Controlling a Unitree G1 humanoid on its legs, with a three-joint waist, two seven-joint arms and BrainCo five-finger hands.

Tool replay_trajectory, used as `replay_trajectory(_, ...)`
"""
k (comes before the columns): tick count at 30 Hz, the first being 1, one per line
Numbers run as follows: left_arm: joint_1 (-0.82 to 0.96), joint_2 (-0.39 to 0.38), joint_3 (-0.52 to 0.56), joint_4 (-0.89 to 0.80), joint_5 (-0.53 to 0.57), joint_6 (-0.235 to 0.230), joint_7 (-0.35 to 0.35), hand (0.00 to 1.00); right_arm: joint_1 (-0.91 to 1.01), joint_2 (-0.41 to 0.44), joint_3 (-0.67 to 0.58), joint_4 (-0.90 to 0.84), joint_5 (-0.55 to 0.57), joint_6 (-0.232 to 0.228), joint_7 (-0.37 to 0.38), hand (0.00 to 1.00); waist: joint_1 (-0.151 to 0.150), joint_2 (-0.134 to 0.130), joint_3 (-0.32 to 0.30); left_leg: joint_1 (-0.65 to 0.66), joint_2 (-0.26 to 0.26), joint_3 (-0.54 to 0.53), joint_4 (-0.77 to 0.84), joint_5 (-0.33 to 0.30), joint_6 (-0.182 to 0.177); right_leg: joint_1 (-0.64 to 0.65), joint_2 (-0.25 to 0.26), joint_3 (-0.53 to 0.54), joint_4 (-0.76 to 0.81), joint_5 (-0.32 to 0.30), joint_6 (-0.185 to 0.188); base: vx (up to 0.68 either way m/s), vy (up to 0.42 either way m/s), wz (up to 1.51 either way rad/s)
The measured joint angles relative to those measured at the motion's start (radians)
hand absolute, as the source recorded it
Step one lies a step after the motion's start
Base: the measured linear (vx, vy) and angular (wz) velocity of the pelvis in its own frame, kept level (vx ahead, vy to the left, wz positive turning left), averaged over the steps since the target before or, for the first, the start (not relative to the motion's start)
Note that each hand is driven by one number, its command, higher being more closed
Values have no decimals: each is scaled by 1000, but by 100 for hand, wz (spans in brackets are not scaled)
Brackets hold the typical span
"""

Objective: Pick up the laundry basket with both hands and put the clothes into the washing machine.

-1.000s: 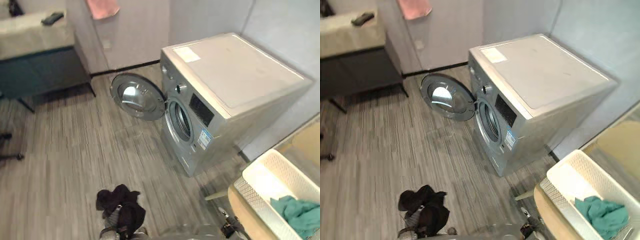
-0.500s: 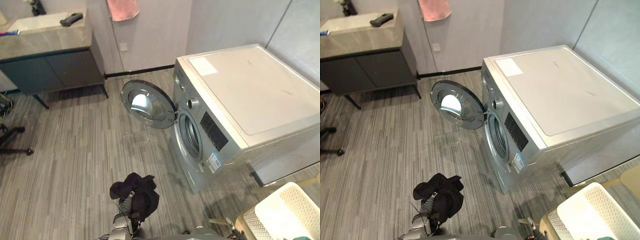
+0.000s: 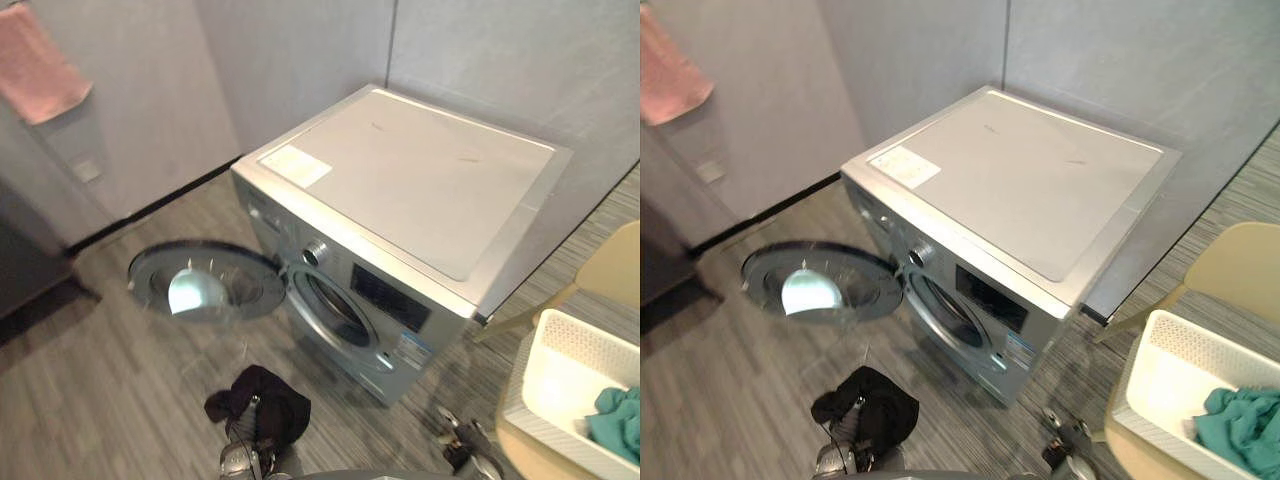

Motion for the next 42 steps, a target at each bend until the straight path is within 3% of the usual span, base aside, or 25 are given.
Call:
replay_trajectory(2, -5, 35, -9, 0, 3, 0, 1, 100, 10, 28, -41, 23, 2, 8, 3, 0, -28, -10, -9, 5, -18, 40, 20, -19, 26, -14, -19, 48, -9, 104, 5, 176, 385, -47)
replay_trajectory(4, -12, 52, -38, -11, 10, 0, 2, 100, 27, 30, -76, 18, 2, 15, 3, 0, -25, -11, -13, 37, -22, 140, 3, -21, 36, -57, -30, 118, -10, 289, 18, 139, 444, -90)
replay_trajectory(5, -13, 52, -46, -14, 15, -1, 1, 100, 28, 31, -75, 14, 2, 17, 3, 0, -26, -10, -12, 51, -23, 171, -6, -19, 52, -69, -34, 124, -8, 330, 20, 71, 385, -102)
replay_trajectory(7, -17, 48, -69, -22, 33, 0, 1, 100, 46, 32, -72, -19, 2, 23, 12, 0, -27, -2, -9, 109, -29, 265, -49, -9, 78, -121, -38, 95, 26, 459, -17, 16, 237, -94)
replay_trajectory(8, -19, 48, -81, -32, 39, -1, 1, 100, 48, 30, -71, -30, 1, 27, 20, 0, -28, 5, -7, 137, -26, 302, -82, 0, 95, -159, -38, 29, 61, 503, -73, -2, 130, -86)
replay_trajectory(10, -44, 46, -79, -49, 39, -1, 3, 100, 48, 30, -72, -43, -1, 29, 20, 0, -38, 14, 0, 181, -16, 364, -158, 17, 142, -245, -17, -231, 218, 365, -82, -28, 76, -59)
replay_trajectory(11, -49, 45, -78, -49, 39, -1, 3, 100, 54, 30, -72, -43, -1, 30, 20, 0, -38, 13, 0, 191, -17, 380, -174, 23, 149, -256, -6, -298, 247, 326, -85, -63, 2, -59)
replay_trajectory(13, -37, 26, -60, -46, 39, 2, 3, 100, 55, 19, -61, -43, -7, 27, 24, 0, -26, 20, 7, 259, -21, 478, -238, 28, 152, -249, 57, -487, 286, 165, -78, -69, -59, -113)
replay_trajectory(15, -46, 7, -51, -16, 39, 1, 0, 100, 50, 5, -44, -36, -7, 24, 26, 0, -28, 23, 7, 286, -30, 528, -285, 42, 138, -186, 86, -484, 125, 120, -59, -4, -78, -109)
replay_trajectory(16, -73, 5, -58, 12, 40, 2, -2, 100, 44, 3, -50, -19, -7, 18, 29, 0, -41, 35, 9, 291, -38, 535, -329, 71, 131, -147, 96, -479, -5, 117, -82, 65, -83, -62)
replay_trajectory(19, -123, -41, -91, 30, 52, 4, -24, 100, 35, -27, -104, 27, -6, 18, 37, 0, -57, 73, 34, 317, -30, 481, -414, 121, 139, -128, 137, -487, -83, 165, -105, 114, -96, -8)
replay_trajectory(21, -131, -43, -90, 30, 64, 9, -25, 100, 34, -26, -127, 56, -7, 19, 39, 0, -57, 64, 42, 364, -8, 484, -437, 130, 125, -72, 161, -488, -113, 174, -120, 111, -91, -12)
replay_trajectory(22, -135, -42, -91, 29, 65, 9, -25, 100, 35, -22, -131, 60, -7, 18, 39, 0, -59, 42, 49, 386, -2, 484, -434, 131, 124, -41, 166, -493, -127, 175, -121, 72, -59, 9)
replay_trajectory(25, -145, -39, -148, -22, 66, 11, -28, 100, 30, 2, -113, 40, -7, 14, 38, 0, -52, -10, 64, 287, -2, 475, -210, 102, 102, -23, 133, -514, -127, 175, -121, 49, -37, 31)
replay_trajectory(26, -143, -49, -172, -90, 66, 12, -40, 100, 32, 11, -82, 4, -7, 13, 38, 0, -33, -11, 94, 170, 19, 435, 64, 84, 114, 8, 122, -525, -124, 175, -121, 35, -24, 33)
replay_trajectory(27, -142, -57, -180, -113, 65, 12, -44, 100, 35, 9, -69, -11, -7, 13, 39, 0, -25, 1, 105, 132, 30, 407, 162, 88, 111, 24, 124, -529, -122, 175, -121, 14, 27, 14)
replay_trajectory(28, -126, -63, -212, -159, 58, 9, -46, 100, 32, 1, -44, -31, -7, 14, 39, 0, -15, 32, 114, 75, 43, 353, 288, 109, 96, 48, 128, -534, -121, 168, -118, 2, 82, -9)
replay_trajectory(30, -101, -66, -237, -217, 45, 7, -44, 100, 25, -15, -13, -64, -8, 14, 38, 0, -14, 45, 111, 42, 43, 344, 350, 124, 104, 48, 113, -520, -116, 142, -104, 16, 105, -7)
replay_trajectory(32, -97, -56, -282, -243, 38, 7, -45, 100, 6, -13, -8, -69, -8, 13, 34, 0, -8, 40, 112, 13, 31, 366, 377, 145, 140, 22, 72, -508, -112, 141, -105, 5, 155, -18)
replay_trajectory(33, -86, -49, -316, -258, 38, -1, -52, 100, -7, -14, -4, -71, -8, 13, 34, 0, -1, 40, 113, 19, 49, 374, 348, 113, 182, -11, 55, -484, -97, 141, -103, 11, 157, -44)
replay_trajectory(35, -79, -42, -365, -254, 37, -4, -69, 100, -27, -21, 10, -66, -8, 8, 34, 0, -6, 40, 113, 45, 64, 330, 154, 111, 184, -58, 33, -452, -71, 144, -92, 42, 172, -40)
replay_trajectory(37, -94, -38, -430, -230, 36, -8, -86, 100, -55, -40, 27, -50, -9, 2, 37, 0, -33, 55, 113, 108, 41, 235, -125, 180, 125, -146, 21, -421, -10, 132, -53, 35, 271, -31)
replay_trajectory(38, -119, -32, -455, -204, 36, -9, -87, 100, -67, -49, 33, -42, -10, 0, 38, 0, -37, 52, 125, 119, 21, 246, -170, 166, 104, -174, 7, -397, 3, 132, -37, -1, 280, -16)
replay_trajectory(40, -200, -3, -515, -183, 36, -9, -87, 100, -95, -41, 51, -31, -21, 0, 39, 0, -63, 17, 201, 85, -22, 295, -174, 142, 86, -233, -41, -368, 30, 145, -14, -78, 284, 2)
replay_trajectory(42, -245, 13, -522, -184, 34, -10, -81, 100, -102, -42, 72, -33, -20, -4, 39, 0, -66, 20, 230, 29, -26, 336, -144, 90, 95, -296, -48, -340, 38, 156, 9, -154, 224, -20)
